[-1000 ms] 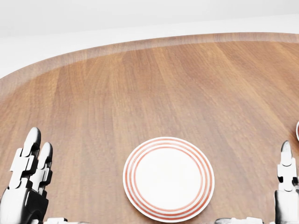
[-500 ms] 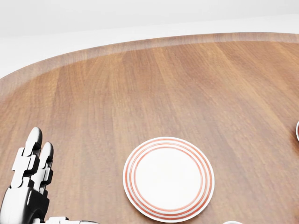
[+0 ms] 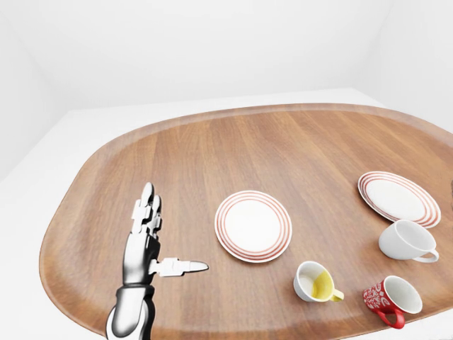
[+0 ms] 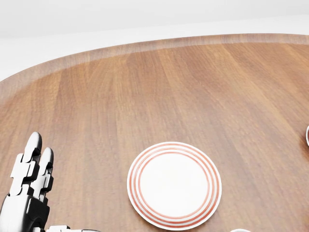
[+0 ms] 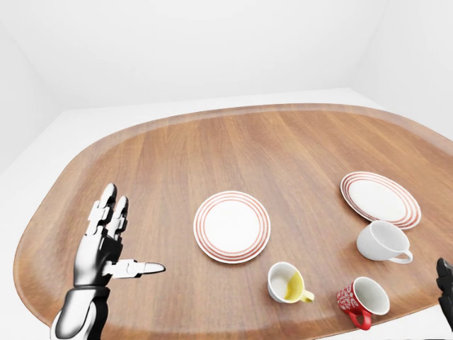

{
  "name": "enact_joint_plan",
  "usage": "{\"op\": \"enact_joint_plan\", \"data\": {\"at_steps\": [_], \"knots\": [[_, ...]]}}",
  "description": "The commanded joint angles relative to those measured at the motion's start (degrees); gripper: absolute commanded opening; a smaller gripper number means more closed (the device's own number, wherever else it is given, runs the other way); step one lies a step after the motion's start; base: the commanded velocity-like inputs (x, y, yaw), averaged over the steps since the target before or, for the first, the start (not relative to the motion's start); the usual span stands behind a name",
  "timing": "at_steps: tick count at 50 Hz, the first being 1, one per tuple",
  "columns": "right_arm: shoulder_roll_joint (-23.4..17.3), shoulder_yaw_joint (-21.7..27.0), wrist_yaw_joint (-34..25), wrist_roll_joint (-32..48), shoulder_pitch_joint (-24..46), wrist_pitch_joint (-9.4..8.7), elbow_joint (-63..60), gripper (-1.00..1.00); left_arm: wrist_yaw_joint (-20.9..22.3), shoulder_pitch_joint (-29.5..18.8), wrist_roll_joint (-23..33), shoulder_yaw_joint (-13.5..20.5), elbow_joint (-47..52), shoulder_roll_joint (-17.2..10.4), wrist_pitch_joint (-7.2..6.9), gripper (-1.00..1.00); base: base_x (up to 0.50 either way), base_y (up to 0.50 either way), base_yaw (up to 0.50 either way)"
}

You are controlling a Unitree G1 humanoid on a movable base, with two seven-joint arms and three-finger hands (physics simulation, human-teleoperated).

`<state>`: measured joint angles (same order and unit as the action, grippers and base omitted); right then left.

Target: Put the red mug on the left plate.

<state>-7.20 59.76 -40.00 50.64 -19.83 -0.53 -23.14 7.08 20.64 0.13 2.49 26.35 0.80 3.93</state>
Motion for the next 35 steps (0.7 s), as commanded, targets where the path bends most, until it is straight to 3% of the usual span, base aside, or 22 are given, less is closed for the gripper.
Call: {"op": "enact_joint_plan", "data": {"at_steps": [1, 3, 5, 9, 15, 20, 29, 35], "knots": [[-1.4, 4.1, 0.0, -1.7, -1.6, 1.19, 9.2, 1.00, -0.1, -0.2, 0.1, 0.0, -0.2, 0.0, -0.07, 1.00, 0.00, 0.00, 0.00], [-2.2, 4.2, 0.0, -4.0, -1.2, 1.15, 10.5, 1.00, -0.1, -0.4, 0.1, 0.1, -0.3, 0.0, -0.16, 1.00, 0.00, 0.00, 0.00], [-4.6, 3.6, 0.0, -4.6, 0.7, -1.56, 12.9, 1.00, -0.2, -0.5, 0.2, 0.0, -0.4, 0.0, -0.14, 1.00, 0.00, 0.00, 0.00], [-7.5, -0.2, 0.0, -3.4, 2.3, -4.47, 17.8, 1.00, -0.3, -0.6, 0.3, 0.0, -0.6, 0.0, -0.19, 1.00, 0.00, 0.00, 0.00], [-11.8, -5.9, 2.1, -2.4, 5.8, -4.47, 22.4, 1.00, -0.4, -0.8, 0.3, -0.2, -0.8, -0.1, -0.23, 1.00, 0.00, 0.00, 0.00], [-16.2, -12.0, 11.7, 0.4, 10.5, -4.47, 29.2, 1.00, -0.5, -0.8, 0.5, -0.4, -0.9, -0.1, -0.24, 1.00, 0.00, 0.00, 0.00], [-19.5, -17.8, 20.7, -2.7, 13.9, -4.47, 31.8, 1.00, -0.5, -0.9, 0.4, -0.4, -1.0, -0.2, -0.24, 1.00, 0.00, 0.00, 0.00], [-18.9, -23.1, 19.0, -3.5, 14.8, -4.47, 31.1, 1.00, -0.5, -0.8, 0.4, -0.3, -1.0, -0.2, -0.11, 1.00, 0.00, 0.00, 0.00]]}}
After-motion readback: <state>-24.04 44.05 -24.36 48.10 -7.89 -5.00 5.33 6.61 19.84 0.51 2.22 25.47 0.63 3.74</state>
